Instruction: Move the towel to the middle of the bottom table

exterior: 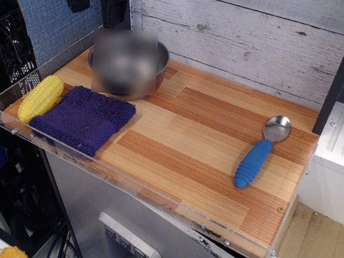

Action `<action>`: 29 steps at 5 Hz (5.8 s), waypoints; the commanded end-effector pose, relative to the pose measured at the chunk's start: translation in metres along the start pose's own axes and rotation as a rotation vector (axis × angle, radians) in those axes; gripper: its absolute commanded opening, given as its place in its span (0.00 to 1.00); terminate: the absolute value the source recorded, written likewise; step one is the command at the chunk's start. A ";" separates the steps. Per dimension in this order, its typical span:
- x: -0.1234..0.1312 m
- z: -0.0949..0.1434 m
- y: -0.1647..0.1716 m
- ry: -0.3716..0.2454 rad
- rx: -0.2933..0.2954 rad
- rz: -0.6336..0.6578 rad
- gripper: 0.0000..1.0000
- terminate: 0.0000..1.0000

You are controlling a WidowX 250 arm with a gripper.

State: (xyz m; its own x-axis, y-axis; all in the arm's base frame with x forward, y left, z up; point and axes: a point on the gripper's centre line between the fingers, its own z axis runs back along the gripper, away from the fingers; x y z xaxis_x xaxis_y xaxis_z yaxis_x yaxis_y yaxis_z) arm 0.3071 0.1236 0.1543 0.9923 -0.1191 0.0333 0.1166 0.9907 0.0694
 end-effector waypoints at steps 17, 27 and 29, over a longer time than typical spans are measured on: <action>-0.104 -0.147 -0.010 0.256 -0.097 0.106 1.00 0.00; -0.036 -0.057 -0.115 -0.062 -0.016 -0.088 1.00 0.00; -0.025 -0.008 -0.102 -0.124 -0.028 -0.061 1.00 0.00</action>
State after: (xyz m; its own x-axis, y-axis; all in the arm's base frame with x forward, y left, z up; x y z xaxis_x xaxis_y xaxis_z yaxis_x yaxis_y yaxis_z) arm 0.2767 0.0240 0.1226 0.9778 -0.1856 0.0970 0.1837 0.9826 0.0285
